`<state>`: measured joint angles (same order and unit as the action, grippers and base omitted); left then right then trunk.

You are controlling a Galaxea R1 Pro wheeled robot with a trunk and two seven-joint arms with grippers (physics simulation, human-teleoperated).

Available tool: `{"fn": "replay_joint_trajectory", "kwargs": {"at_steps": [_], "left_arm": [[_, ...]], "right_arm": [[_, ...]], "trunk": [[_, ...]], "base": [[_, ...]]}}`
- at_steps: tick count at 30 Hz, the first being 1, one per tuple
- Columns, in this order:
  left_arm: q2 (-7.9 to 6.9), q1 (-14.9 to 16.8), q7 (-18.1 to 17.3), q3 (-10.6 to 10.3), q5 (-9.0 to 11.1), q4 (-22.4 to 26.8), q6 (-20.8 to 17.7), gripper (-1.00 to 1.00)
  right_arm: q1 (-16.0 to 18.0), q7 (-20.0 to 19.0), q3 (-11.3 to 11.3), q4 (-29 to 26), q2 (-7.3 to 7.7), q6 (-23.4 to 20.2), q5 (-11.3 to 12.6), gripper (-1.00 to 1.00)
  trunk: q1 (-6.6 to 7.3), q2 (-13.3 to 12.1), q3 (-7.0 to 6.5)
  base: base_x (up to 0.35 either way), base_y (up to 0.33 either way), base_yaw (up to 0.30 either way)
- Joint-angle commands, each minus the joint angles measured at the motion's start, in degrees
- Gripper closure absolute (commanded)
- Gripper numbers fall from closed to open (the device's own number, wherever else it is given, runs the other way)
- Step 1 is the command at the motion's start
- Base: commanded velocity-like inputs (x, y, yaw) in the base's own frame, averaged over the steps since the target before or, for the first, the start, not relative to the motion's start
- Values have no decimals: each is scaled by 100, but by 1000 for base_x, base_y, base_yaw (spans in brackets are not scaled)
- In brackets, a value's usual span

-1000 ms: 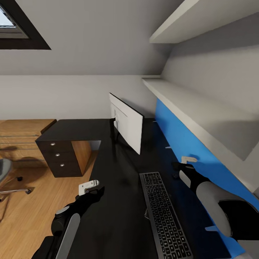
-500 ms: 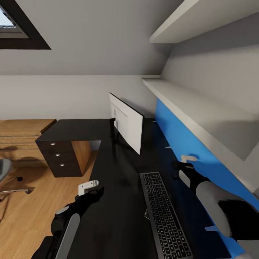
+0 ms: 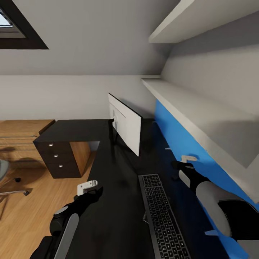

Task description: In the bedroom, organize the workspace by keeping the computer under the desk, ensuring the monitor is on the desk, placing the keyboard on the desk next to the monitor, placing the mouse on the desk next to the keyboard, moving the folder from the swivel chair onto the desk next to the mouse, stacking the notebook on top of the folder with the pen on top of the notebook, and positioning the swivel chair next to the desk.

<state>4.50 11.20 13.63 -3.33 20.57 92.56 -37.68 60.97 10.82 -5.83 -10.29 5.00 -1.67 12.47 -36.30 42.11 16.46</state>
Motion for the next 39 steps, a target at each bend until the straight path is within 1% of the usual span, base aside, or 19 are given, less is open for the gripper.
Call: {"fn": "replay_joint_trajectory", "kwargs": {"at_steps": [1, 8, 19, 39], "left_arm": [[0, 4, 52, -3, 61, 7, -20, -100], [-2, 4, 52, -1, 61, 6, -27, -100], [-2, 1, 52, -1, 63, -10, -28, -100], [-2, 2, 52, -1, 52, -10, -20, -100]], "right_arm": [[3, 25, -49, -8, 3, -18, 54, -100], [3, 32, -51, -8, 1, -12, 54, -100], [3, 19, -51, -8, -3, -14, 54, -100], [3, 8, -41, -1, 18, -9, 46, -100]], "trunk": [[-2, 6, 8], [-2, 6, 8], [-2, 6, 12], [-2, 6, 13]], "base": [[75, -52, 0], [24, -17, 26], [1, -1, 168], [0, 0, 9]]}}
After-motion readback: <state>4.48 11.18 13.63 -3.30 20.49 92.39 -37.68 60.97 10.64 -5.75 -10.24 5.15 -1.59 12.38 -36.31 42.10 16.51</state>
